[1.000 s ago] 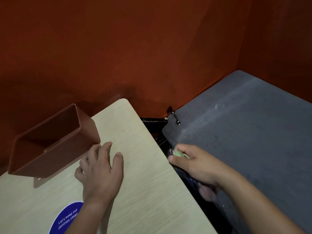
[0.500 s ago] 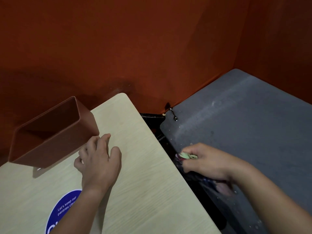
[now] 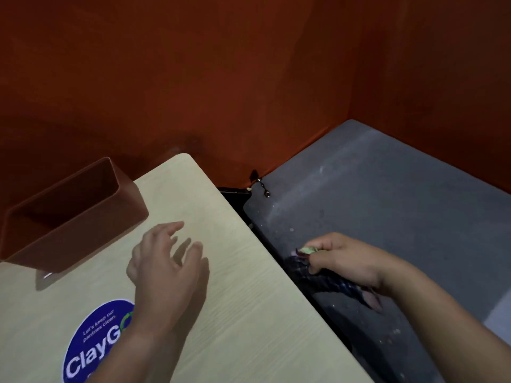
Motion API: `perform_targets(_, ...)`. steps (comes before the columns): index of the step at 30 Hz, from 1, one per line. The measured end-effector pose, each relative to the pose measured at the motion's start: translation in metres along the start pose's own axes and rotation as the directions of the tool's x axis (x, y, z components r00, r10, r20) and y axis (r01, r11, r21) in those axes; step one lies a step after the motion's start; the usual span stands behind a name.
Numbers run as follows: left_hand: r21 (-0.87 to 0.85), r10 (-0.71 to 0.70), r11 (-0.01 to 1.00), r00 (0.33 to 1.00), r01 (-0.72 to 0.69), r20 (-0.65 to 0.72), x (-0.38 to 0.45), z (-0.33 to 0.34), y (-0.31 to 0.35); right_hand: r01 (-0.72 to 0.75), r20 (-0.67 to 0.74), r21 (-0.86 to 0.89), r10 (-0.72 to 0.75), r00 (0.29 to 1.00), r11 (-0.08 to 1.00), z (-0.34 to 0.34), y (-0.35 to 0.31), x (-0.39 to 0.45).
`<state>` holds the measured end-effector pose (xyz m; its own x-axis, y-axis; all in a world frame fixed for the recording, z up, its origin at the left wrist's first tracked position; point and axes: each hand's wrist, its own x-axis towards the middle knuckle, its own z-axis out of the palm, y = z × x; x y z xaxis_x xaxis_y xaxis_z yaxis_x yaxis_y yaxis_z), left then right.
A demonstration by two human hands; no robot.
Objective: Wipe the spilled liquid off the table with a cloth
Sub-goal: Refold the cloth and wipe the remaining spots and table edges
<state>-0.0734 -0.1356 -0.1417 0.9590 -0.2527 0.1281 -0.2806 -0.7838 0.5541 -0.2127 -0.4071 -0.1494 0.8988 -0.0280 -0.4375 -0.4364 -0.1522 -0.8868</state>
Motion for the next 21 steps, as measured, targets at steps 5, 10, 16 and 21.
perform_targets(5, 0.072, 0.122, 0.988, 0.973, -0.138, 0.194, -0.048, 0.025, 0.032, 0.112, -0.153, 0.058, -0.102, 0.983, 0.992, 0.026, 0.006, 0.009)
perform_targets(10, 0.156, 0.145, 0.971, 0.965, -0.181, 0.216, -0.055, 0.039, 0.035, 0.062, -0.009, 0.109, -0.061, 0.998, 0.992, 0.01, 0.031, -0.003)
perform_targets(16, 0.188, 0.145, 0.964, 0.964, -0.188, 0.224, -0.054, 0.039, 0.034, 0.133, -0.108, 0.196, -0.114, 0.988, 0.971, 0.007, 0.035, 0.009)
perform_targets(21, 0.25, 0.14, 0.947, 0.959, -0.203, 0.246, -0.053, 0.041, 0.034, 0.163, -0.133, 0.137, -0.144, 0.981, 0.977, 0.029, 0.042, 0.011)
